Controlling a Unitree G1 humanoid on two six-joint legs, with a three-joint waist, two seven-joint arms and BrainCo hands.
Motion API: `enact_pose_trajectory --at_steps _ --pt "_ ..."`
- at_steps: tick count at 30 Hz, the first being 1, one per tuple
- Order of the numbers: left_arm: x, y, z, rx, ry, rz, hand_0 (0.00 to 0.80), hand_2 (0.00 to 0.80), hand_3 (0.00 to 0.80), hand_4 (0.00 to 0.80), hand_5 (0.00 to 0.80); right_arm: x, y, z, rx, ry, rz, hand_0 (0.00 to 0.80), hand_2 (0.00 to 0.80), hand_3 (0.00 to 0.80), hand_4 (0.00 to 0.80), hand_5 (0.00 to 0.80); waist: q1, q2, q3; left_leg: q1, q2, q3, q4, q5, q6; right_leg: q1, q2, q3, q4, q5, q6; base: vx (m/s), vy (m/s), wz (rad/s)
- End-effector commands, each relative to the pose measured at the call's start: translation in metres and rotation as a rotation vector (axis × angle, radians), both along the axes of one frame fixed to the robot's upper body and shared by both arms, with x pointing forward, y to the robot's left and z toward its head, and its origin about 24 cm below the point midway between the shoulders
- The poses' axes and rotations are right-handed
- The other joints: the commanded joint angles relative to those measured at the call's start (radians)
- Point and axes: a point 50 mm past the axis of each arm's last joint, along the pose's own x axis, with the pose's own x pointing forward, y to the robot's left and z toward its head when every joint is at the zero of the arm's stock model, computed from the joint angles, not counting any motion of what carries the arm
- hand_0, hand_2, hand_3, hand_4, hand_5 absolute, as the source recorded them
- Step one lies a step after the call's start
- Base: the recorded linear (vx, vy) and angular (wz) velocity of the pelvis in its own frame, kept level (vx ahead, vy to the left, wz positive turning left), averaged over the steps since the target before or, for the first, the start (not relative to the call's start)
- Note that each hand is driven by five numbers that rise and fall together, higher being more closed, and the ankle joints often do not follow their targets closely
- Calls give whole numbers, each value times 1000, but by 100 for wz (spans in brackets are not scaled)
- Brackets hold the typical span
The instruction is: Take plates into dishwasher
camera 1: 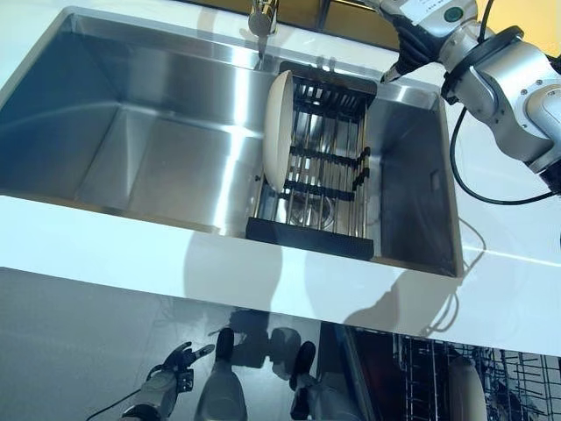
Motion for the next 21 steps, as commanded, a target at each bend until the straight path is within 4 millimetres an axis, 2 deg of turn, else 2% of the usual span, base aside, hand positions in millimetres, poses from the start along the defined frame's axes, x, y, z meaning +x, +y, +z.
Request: enact_pose_trajectory --at_steps 1,11,21 --pt "9 5 5 6 -29 22 0 0 0 0 0 -14 12 36 -5 -121 13 0 0 0 0 0 10 -36 -4 -33 -15 -41 -8 -12 17 26 -44 15 -1 3 87 0 0 0" --pt "10 5 5 10 -24 30 0 0 0 0 0 -20 40 28 -53 -81 99 0 0 0 0 0 17 -53 -11 -25 -11 -35 -8 -19 15 33 -40 11 -1 -1 88 0 0 0" --pt "6 5 3 8 -18 51 0 0 0 0 0 -29 67 5 -226 19 148 0 0 0 0 0 24 -64 -30 -11 -15 -39 -8 -26 17 49 -38 10 -1 -9 86 7 1 0"
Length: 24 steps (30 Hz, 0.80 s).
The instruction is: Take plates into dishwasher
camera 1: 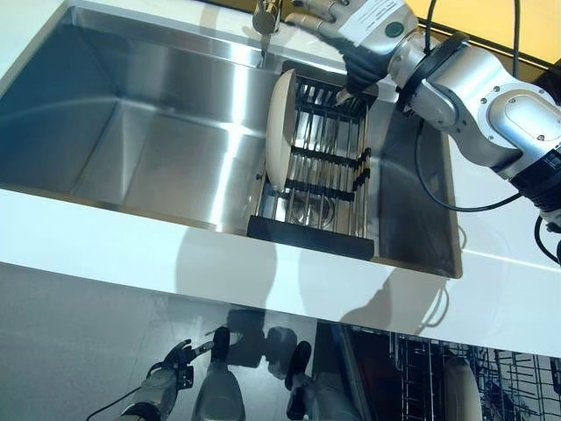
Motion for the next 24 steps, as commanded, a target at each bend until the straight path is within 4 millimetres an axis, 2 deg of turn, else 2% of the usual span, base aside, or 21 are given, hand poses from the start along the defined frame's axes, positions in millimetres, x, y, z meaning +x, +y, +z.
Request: enact_pose_trajectory --at_steps 1,24 --pt "4 3 2 11 -12 25 0 0 0 0 0 -8 8 16 -116 -84 -23 0 0 0 0 0 24 -40 -35 -19 -15 -36 -10 -27 18 39 -39 12 -2 -10 86 0 0 0" --pt "0 2 1 -23 -38 47 0 0 0 0 0 -8 18 6 -213 -28 -28 0 0 0 0 0 42 -38 -12 -44 -15 -39 -10 -20 15 24 -39 -7 -2 -14 80 4 -2 0"
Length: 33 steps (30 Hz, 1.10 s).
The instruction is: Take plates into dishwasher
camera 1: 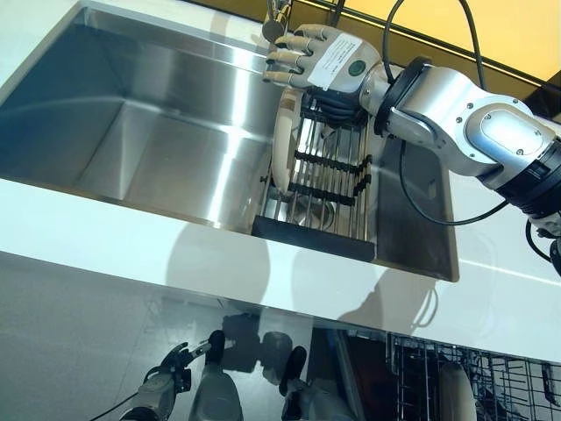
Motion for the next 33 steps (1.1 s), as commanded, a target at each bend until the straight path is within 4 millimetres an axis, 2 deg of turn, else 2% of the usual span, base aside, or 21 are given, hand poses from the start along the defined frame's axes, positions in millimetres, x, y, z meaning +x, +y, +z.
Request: enact_pose_trajectory --at_steps 1,17,28,33 --pt "7 -1 3 -13 -32 9 0 0 0 0 0 -8 3 32 -28 -113 -11 0 0 0 0 0 26 -16 4 -37 -16 -32 -14 -21 16 25 -38 1 -1 -14 80 0 0 0" --pt "11 -2 6 -51 -84 58 0 0 0 0 0 -12 16 29 -124 -140 -3 0 0 0 0 0 40 -11 24 -54 -21 -38 -14 -16 18 11 -42 -9 -1 -11 79 -1 9 2" --pt "13 -4 7 -76 -103 69 0 0 0 0 0 -9 16 14 -378 -191 -104 0 0 0 0 0 46 -19 33 -62 -21 -40 -14 -13 19 5 -41 -13 -1 -7 82 2 1 2" --pt "13 -3 8 -86 -113 82 0 0 0 0 0 -1 11 11 -420 -202 -169 0 0 0 0 0 49 -19 35 -65 -20 -42 -14 -12 19 2 -42 -14 -1 -6 83 0 0 0"
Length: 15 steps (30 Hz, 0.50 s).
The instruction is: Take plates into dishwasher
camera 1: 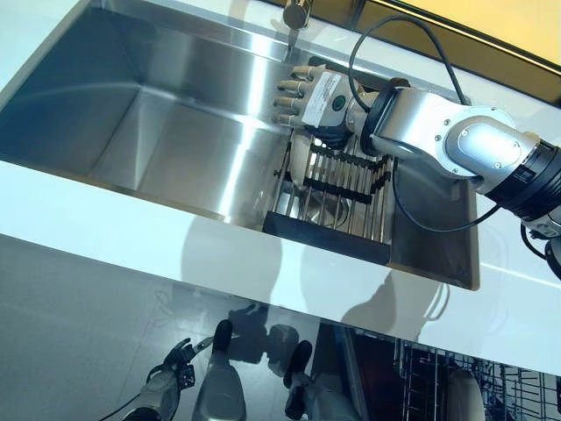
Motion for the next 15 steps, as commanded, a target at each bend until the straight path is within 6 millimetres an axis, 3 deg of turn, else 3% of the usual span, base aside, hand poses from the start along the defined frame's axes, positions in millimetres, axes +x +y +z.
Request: enact_pose_trajectory --at_steps 1,2,3,4,6,15 --pt "11 2 7 -16 -61 21 0 0 0 0 0 -1 2 31 -74 -135 -40 53 53 53 53 53 26 -40 22 -16 -20 -17 -27 -14 22 28 -42 13 -1 -4 84 0 0 0" --pt "11 2 7 -18 -61 23 0 0 0 0 0 0 1 30 -77 -137 -45 66 66 66 66 66 26 -40 22 -17 -20 -18 -27 -13 22 27 -42 13 -1 -4 84 0 0 0" --pt "10 2 7 -19 -61 23 0 0 0 0 0 1 1 30 -78 -138 -49 185 185 185 185 185 27 -40 22 -18 -20 -18 -27 -13 22 27 -42 12 -1 -4 84 0 0 0" --pt "10 2 6 -20 -57 23 0 0 0 0 0 3 0 30 -76 -144 -59 439 439 439 439 439 29 -39 23 -18 -20 -19 -27 -13 22 27 -43 10 -1 -4 84 0 0 0" --pt "8 1 5 -22 -54 29 0 0 0 0 0 6 -2 31 -67 -163 -76 800 800 800 800 800 32 -38 25 -19 -21 -21 -27 -11 23 27 -44 8 -1 -2 84 0 0 0" --pt "8 -4 4 -37 -59 38 0 0 0 0 0 21 -9 37 -40 -231 -109 800 800 800 800 800 40 -28 21 -25 -24 -25 -27 -8 24 24 -47 4 -1 -2 84 -6 8 0"
